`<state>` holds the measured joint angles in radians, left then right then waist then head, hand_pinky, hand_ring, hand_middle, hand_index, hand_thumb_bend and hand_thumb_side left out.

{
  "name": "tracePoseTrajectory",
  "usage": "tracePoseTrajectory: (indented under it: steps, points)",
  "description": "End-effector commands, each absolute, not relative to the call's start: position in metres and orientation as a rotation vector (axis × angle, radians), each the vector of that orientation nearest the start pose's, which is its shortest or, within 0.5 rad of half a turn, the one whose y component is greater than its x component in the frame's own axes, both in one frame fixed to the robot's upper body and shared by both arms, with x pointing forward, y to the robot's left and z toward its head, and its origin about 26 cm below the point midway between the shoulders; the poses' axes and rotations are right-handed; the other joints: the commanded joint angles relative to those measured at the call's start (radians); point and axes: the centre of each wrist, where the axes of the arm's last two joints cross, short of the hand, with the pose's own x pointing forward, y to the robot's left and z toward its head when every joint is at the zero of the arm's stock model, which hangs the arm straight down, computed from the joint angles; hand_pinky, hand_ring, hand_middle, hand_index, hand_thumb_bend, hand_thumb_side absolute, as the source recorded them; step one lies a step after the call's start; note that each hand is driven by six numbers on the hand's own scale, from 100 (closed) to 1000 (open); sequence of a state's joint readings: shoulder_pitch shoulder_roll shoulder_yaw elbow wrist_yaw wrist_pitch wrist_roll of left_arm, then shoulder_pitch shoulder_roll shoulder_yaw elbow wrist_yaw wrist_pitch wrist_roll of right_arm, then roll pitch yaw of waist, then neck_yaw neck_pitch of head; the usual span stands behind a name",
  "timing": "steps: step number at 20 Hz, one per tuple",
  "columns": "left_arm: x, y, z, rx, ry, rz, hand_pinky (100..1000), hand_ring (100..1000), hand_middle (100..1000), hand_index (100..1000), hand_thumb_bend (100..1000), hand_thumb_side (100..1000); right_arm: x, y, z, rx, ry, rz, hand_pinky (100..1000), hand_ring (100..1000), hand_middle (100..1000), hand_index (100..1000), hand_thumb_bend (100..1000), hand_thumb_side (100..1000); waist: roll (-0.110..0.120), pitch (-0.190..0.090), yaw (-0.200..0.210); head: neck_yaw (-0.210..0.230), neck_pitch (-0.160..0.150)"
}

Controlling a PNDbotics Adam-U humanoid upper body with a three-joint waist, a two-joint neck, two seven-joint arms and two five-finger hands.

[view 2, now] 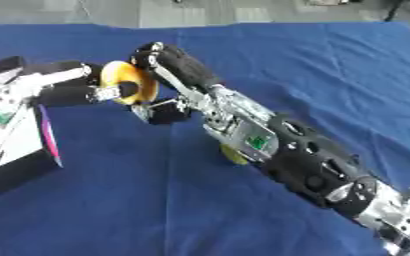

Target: Pick up the objects with one hand, pass them to the other hand, and then place them into the box on the other side of the table.

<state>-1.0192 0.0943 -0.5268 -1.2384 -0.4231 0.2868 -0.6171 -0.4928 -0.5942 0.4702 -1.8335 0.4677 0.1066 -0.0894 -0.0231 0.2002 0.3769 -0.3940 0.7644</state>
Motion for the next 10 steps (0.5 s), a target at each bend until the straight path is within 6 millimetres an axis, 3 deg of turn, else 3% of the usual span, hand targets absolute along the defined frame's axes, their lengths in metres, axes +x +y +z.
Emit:
tracePoseTrajectory:
  steps: [1, 6, 10]
  points:
    - [0.4047, 0.0262, 0.2238, 0.078, -1.508, -1.611, 901, 857, 800, 751, 357, 873, 0.3202, -0.1968, 0.1884, -0.667, -2.115, 1.154, 679, 647, 500, 592, 200, 100, 0.005, -0.001, 0.0, -0.003, 0.006]
    - [0.4051, 0.0259, 0.2233, 0.078, -1.526, -1.557, 861, 788, 688, 597, 100, 701, 0.32, -0.1963, 0.1887, -0.665, -2.117, 1.152, 679, 648, 501, 594, 199, 100, 0.005, -0.002, -0.001, -0.004, 0.006]
    - [0.4051, 0.0251, 0.2225, 0.063, -1.539, -1.519, 845, 750, 625, 522, 100, 527, 0.3201, -0.1958, 0.1875, -0.662, -2.112, 1.156, 682, 660, 513, 613, 263, 100, 0.005, -0.001, -0.002, -0.004, 0.006]
